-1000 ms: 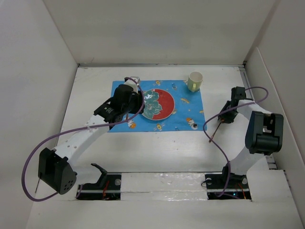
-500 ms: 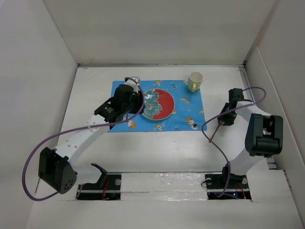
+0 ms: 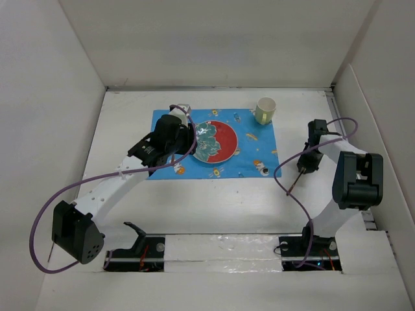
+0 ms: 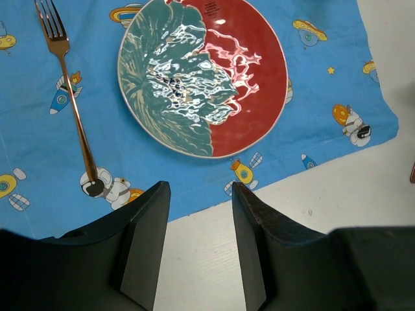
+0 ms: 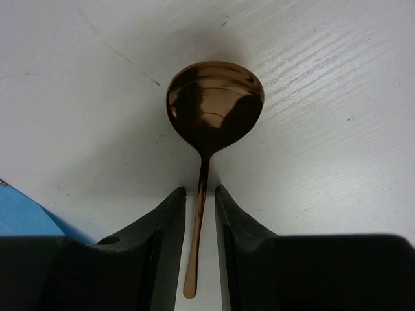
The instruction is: Set the dinner table for one person
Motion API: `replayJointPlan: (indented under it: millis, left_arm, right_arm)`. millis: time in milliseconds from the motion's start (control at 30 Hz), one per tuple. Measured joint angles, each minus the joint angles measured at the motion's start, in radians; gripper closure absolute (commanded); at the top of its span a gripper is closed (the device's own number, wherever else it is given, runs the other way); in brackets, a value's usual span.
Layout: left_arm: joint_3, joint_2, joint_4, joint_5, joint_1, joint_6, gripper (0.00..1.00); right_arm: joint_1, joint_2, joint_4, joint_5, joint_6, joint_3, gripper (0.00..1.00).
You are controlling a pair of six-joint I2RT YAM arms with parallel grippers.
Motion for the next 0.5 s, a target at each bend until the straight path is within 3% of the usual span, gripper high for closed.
replayJointPlan:
  millis: [133,200,233,300,500]
  left_arm:
    - [-0.001,0.000,0.000,0.001,0.000,0.000,0.60]
    - [-0.001,0.000,0.000,0.001,0.000,0.000,0.60]
    - [-0.002,0.000,0.000,0.001,0.000,0.000,0.60]
    - [-0.002,0.000,0.000,0.000,0.000,0.000,0.60]
    - [-0.002,0.000,0.000,-0.003,0.000,0.000,0.60]
  right_arm:
    - [0.000,0.021,-0.025,0.002,-0.011,0.025,0.72]
    - [0.001,0.026,-0.030,0.000,-0.014,0.032,0.87]
    - [0.001,0.029,-0.033,0.000,-0.016,0.035,0.87]
    - [0.002,0.034,-0.040,0.000,-0.023,0.041,0.99]
    - [0.026,0.015,-0.050,0.034,-0.023,0.036,1.00]
